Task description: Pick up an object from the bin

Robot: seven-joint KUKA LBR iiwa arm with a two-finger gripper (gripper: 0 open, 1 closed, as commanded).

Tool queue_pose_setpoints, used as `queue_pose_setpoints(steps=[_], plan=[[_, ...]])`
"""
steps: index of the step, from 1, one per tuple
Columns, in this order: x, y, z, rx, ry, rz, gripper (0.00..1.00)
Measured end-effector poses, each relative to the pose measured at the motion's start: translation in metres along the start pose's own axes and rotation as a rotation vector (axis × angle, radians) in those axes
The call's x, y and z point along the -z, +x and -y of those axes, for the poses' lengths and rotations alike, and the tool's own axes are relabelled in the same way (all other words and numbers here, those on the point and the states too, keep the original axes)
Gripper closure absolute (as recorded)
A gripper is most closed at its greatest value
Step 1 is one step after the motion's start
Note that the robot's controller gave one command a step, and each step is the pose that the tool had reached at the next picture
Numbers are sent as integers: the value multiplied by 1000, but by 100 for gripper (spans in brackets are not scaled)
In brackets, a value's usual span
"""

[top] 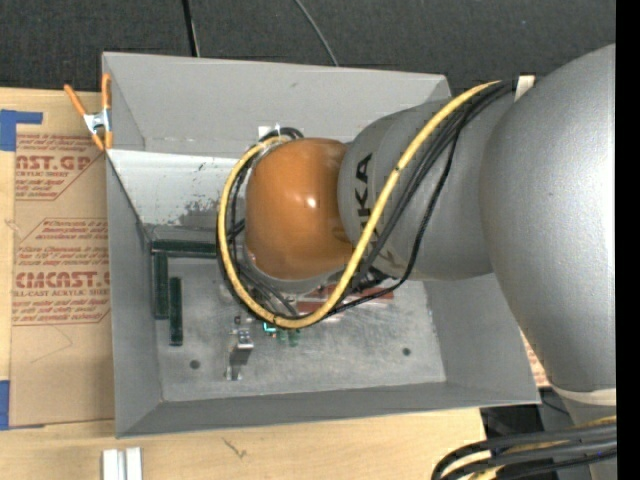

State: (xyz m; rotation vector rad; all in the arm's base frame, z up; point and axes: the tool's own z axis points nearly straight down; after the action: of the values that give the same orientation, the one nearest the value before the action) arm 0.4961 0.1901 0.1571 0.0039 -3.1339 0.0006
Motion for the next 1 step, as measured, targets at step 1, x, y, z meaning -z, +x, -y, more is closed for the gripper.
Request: queue_pose_setpoints(steps=[1], plan=[[4,-2,1,-2,-2,7,100]])
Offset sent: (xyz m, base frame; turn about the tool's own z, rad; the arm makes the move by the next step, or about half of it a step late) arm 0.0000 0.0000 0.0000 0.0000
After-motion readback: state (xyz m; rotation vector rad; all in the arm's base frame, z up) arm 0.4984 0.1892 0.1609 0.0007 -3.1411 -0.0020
